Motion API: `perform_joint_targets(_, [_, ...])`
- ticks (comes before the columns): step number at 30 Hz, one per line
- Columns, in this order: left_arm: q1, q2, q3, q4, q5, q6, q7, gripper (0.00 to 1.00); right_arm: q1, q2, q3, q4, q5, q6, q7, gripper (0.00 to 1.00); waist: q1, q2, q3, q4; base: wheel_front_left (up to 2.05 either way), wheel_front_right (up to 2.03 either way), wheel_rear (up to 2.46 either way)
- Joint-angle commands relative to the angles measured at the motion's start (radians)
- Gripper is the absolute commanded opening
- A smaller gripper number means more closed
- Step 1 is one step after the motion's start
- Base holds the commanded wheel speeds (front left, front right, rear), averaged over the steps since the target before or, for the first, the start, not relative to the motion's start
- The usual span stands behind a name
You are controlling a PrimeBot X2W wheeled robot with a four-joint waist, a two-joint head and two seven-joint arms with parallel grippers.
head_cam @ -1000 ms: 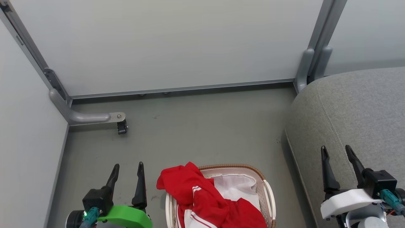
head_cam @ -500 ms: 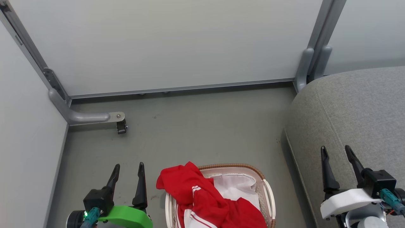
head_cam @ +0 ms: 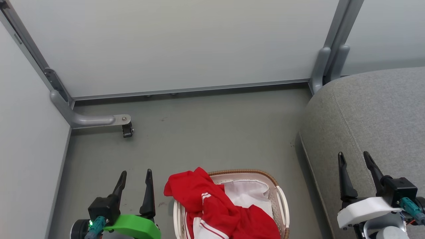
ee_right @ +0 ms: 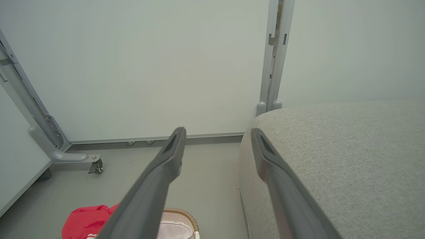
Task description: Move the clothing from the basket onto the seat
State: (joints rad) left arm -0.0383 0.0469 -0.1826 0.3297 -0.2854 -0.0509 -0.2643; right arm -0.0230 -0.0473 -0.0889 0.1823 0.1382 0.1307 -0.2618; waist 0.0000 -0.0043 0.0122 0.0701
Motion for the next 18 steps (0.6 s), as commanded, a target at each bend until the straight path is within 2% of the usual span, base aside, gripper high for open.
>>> perform_joint_targets(1, [-0.016, 0.006, -0.002, -0.001, 0.002, 0.004, 0.000, 1.00, -0.009, -0.006, -0.004, -0.004, -0.003, 0.000, -0.005, 1.00, 0.0000, 0.0043, 0.003, 0.000, 0.00, 0.00, 0.00])
perform_joint_targets(10, [-0.083, 0.005, -0.080, 0.044, 0.053, -0.027, 0.000, 1.00, -0.042, -0.006, -0.010, -0.021, -0.019, 0.000, -0.005, 1.00, 0.0000, 0.0043, 0.075, 0.001, 0.00, 0.00, 0.00])
perform_joint_targets(18, [-0.263, 0.006, -0.245, 0.237, 0.052, -0.053, 0.000, 1.00, -0.115, -0.005, -0.008, -0.072, -0.044, 0.000, -0.005, 1.00, 0.0000, 0.0043, 0.230, -0.021, 0.00, 0.00, 0.00])
